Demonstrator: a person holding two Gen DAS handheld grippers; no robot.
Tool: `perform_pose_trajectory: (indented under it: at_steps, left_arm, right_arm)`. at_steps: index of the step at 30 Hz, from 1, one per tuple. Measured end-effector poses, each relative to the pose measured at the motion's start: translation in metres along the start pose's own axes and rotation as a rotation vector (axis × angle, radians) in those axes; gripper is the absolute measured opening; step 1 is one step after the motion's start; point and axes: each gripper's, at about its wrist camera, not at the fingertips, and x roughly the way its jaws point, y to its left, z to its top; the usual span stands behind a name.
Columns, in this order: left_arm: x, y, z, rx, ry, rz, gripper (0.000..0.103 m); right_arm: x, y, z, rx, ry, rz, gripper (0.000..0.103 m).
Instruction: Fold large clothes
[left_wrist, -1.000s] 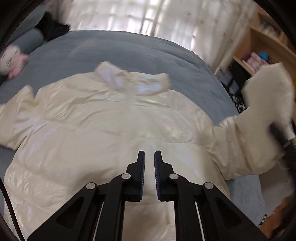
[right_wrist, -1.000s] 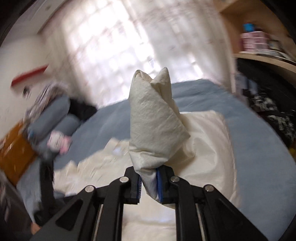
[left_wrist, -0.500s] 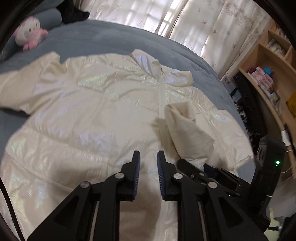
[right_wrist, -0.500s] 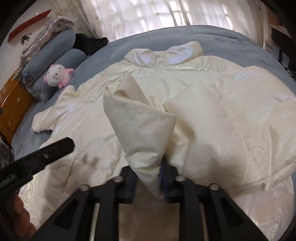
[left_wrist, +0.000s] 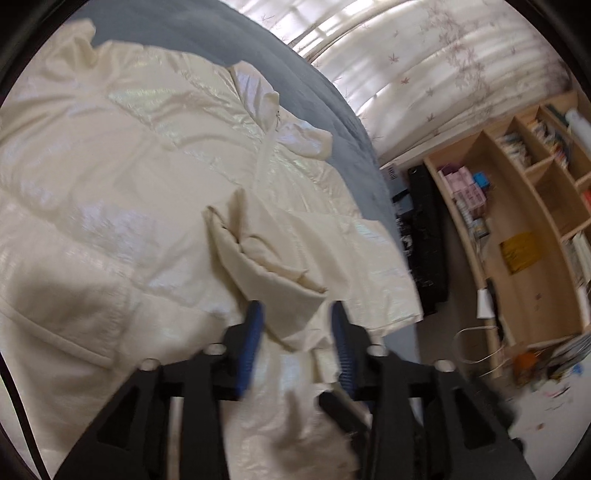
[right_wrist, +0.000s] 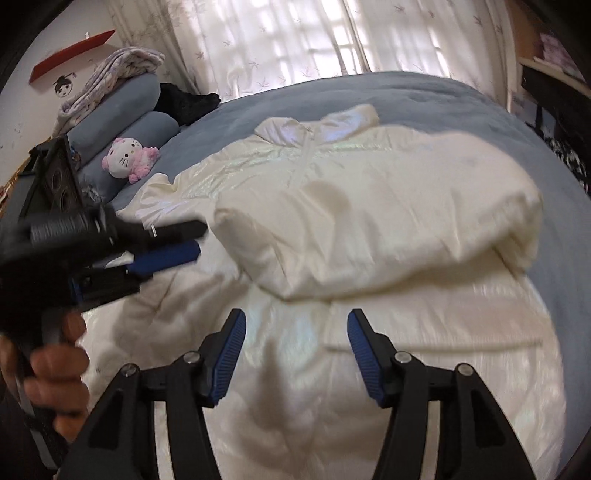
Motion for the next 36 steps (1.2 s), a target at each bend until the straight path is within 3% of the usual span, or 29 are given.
perform_pose_trajectory:
  at_steps: [1, 5, 13, 14, 16, 17, 21, 24, 28, 32, 36]
  left_arm:
    - [0.001, -0.001, 0.001, -0.016, 0.002, -0.01, 0.051]
    - [0.011, -0.005, 0.005, -0.046, 0.021, -0.029, 0.054]
    - [0.048, -0.018, 0.009, 0.026, 0.067, 0.15, 0.057]
    - [0.052, -0.021, 0.009, 0.049, 0.068, 0.169, 0.053]
    - [0.059, -0.03, 0.009, 0.121, 0.067, 0.223, 0.02]
    - [0.062, -0.036, 0.009, 0.161, 0.065, 0.248, 0.016]
    - [0.056, -0.074, 0.011, 0.38, -0.015, 0.332, 0.008]
    - [0.036, -0.11, 0.012, 0.556, -0.158, 0.385, 0.008]
    - [0.012, -0.132, 0.023, 0.681, -0.302, 0.406, 0.008]
    - [0.016, -0.11, 0.046, 0.677, -0.331, 0.508, 0.008]
    - [0.038, -0.046, 0.071, 0.573, -0.255, 0.624, 0.008]
  right_arm:
    - [0.002, -0.005, -0.003, 0.016, 0.008, 0.007, 0.057]
    - [0.014, -0.022, -0.017, 0.083, 0.015, 0.038, 0.057]
    - [0.023, -0.014, -0.026, 0.033, -0.004, -0.009, 0.058]
    - [0.024, -0.015, -0.026, 0.036, -0.004, -0.007, 0.059]
    - [0.025, -0.017, -0.026, 0.044, -0.003, -0.001, 0.059]
    - [0.025, -0.017, -0.026, 0.046, -0.002, -0.001, 0.059]
    - [0.026, -0.017, -0.026, 0.042, -0.004, -0.007, 0.059]
    - [0.028, -0.016, -0.026, 0.042, -0.006, -0.012, 0.059]
    - [0.028, -0.016, -0.026, 0.044, -0.007, -0.011, 0.059]
    - [0.028, -0.014, -0.024, 0.041, 0.01, -0.025, 0.058]
    - [0.024, -0.01, -0.018, 0.049, 0.045, -0.056, 0.058]
